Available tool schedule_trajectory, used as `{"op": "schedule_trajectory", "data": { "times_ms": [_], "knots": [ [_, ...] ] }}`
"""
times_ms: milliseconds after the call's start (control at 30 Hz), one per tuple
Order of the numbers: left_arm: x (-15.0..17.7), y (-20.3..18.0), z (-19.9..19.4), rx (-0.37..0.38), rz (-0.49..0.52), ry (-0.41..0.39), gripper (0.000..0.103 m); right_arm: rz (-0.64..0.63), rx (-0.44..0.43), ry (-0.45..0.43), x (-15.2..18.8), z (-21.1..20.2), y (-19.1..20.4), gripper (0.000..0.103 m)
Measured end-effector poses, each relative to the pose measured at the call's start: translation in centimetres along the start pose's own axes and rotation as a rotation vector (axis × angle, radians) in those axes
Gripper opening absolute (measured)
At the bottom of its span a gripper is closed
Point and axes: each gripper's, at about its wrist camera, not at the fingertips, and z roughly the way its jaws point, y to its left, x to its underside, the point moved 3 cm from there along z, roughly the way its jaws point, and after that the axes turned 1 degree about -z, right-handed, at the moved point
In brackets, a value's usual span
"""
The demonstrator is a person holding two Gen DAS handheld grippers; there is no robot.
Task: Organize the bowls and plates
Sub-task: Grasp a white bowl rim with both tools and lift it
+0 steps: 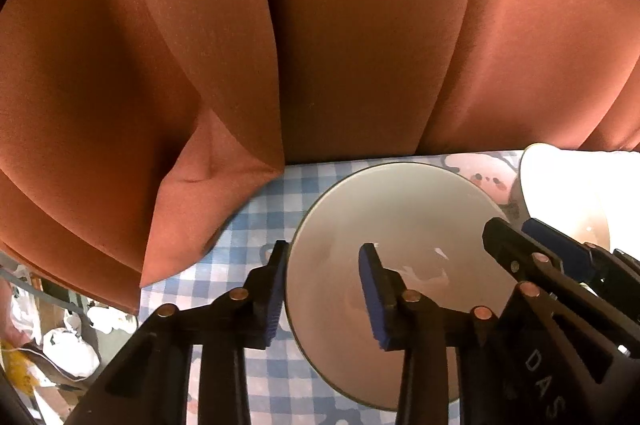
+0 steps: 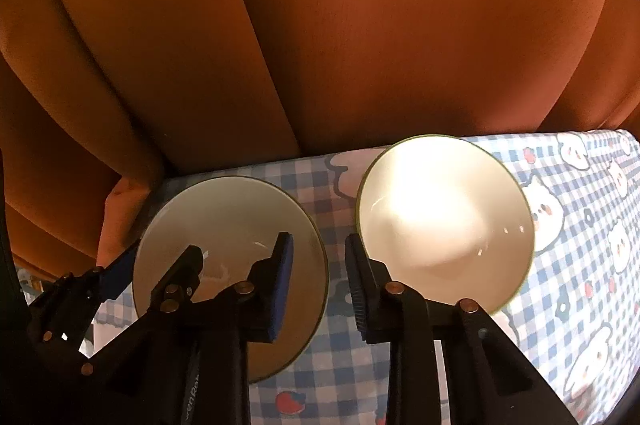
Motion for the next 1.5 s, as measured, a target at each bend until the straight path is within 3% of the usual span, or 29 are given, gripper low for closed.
{"op": "schedule_trajectory", "data": {
  "times_ms": [67, 200, 633, 1100, 1500],
  "knots": [
    [0.0, 0.0, 0.1, -0.007, 0.006, -0.003, 0.029, 0.001, -0.016, 0.008, 0.0, 0.5, 0.1, 0.021],
    [0.0, 0.1, 0.3, -0.012, 0.012, -0.003, 0.027, -0.007, -0.007, 0.008, -0.1, 0.8, 0.2, 0.018],
    [0.4, -0.1, -2.0, -0.008, 0.005, -0.019, 0.027, -0.011, -0.001, 0.023, -0.2, -0.4, -0.1, 0.017],
    [1.7, 0.0, -7.0, -0.013, -0.026, -0.070, 0.027, -0.043, -0.001, -0.034, 0.9, -6.9, -0.2, 0.017],
    [4.6, -2.9, -12.7, -0.023, -0.017, -0.118, 0.027, -0.026, -0.019, -0.088, 3.8, -13.1, -2.8, 0.018]
  ]
}}
